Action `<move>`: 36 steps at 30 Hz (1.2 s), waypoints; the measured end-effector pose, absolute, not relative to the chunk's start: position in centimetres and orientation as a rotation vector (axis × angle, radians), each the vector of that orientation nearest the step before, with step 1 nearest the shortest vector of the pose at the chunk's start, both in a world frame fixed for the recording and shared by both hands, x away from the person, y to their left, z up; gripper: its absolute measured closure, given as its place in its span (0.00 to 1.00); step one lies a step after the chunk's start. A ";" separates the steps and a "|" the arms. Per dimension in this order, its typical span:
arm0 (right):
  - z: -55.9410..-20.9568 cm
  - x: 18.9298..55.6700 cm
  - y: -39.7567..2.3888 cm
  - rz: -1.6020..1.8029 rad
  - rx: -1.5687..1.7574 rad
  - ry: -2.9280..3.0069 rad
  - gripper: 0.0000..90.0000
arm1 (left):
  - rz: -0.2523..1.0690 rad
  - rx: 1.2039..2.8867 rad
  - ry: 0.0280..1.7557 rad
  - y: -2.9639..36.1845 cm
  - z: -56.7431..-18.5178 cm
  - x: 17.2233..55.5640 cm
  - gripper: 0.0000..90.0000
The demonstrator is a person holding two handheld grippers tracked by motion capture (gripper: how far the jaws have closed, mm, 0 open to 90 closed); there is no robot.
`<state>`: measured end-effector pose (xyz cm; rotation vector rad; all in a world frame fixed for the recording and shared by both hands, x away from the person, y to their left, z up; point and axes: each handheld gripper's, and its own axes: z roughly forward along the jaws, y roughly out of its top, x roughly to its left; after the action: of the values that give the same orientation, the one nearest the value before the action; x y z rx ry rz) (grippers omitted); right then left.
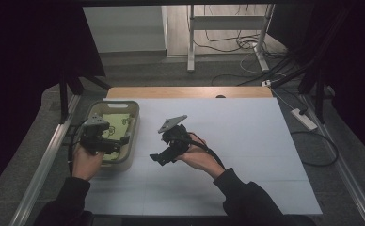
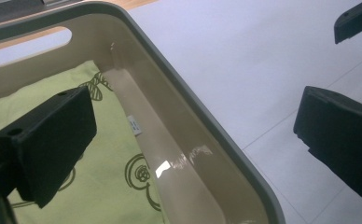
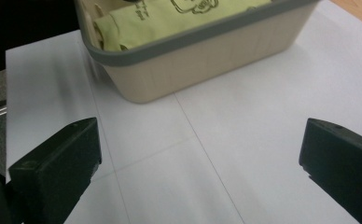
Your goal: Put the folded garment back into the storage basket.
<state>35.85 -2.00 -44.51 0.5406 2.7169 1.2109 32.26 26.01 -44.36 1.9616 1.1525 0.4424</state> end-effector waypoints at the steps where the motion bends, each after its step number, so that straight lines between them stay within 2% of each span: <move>1: -44.6 35.9 -2.2 1.200 0.543 2.716 0.00 | 0.443 1.962 1.150 26.0 -44.4 32.2 0.00; 17: -44.3 35.9 -4.9 1.232 0.596 2.673 0.00 | 0.464 2.004 1.057 25.2 -44.2 30.9 0.00; 36: -43.7 34.7 -8.3 1.255 0.632 2.650 0.00 | 0.477 1.956 1.084 25.3 -44.1 29.0 0.00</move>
<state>34.67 -8.34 -43.66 0.6316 2.6500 1.2549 29.02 25.34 -44.08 1.9564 1.0840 0.4765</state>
